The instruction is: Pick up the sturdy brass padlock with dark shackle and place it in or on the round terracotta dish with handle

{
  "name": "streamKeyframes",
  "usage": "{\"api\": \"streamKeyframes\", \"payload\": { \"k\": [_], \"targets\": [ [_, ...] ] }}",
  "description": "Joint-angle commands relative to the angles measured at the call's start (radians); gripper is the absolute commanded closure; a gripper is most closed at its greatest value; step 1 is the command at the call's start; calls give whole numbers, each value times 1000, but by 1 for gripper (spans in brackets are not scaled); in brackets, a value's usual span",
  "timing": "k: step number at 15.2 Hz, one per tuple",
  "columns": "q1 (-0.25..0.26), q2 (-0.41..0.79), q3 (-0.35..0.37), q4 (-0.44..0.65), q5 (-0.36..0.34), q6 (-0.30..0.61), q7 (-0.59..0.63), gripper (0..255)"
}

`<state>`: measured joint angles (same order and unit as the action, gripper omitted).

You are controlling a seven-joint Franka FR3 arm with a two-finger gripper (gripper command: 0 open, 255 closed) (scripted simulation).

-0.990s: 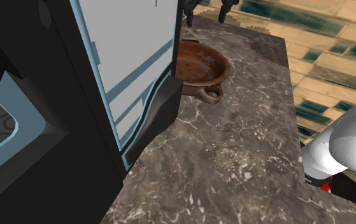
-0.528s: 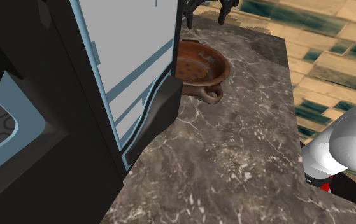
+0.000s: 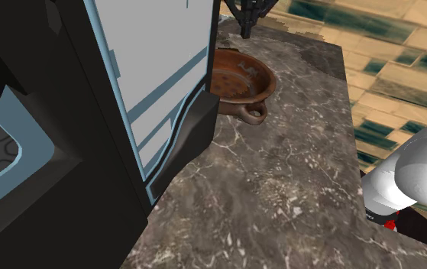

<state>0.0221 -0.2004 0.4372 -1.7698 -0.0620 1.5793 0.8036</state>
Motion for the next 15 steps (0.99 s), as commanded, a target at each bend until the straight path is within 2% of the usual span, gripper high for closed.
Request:
{"api": "streamKeyframes", "payload": {
  "k": [1, 2, 3, 4, 5, 6, 8, 9, 15],
  "targets": [
    [0, 0, 0, 0, 0, 0, 0, 255],
    [0, 0, 0, 0, 0, 0, 0, 255],
    [0, 0, 0, 0, 0, 0, 0, 0],
    [27, 27, -34, 15, 24, 27, -335, 0],
    [14, 13, -15, 8, 11, 11, -51, 0],
    [10, 12, -12, 8, 12, 12, -52, 0],
    [-28, -99, 62, -187, -69, 296, 406, 0],
    [-44, -108, 82, -204, -85, 326, 469, 0],
    [-53, -91, 83, -267, -96, 404, 476, 0]
  ]
}}
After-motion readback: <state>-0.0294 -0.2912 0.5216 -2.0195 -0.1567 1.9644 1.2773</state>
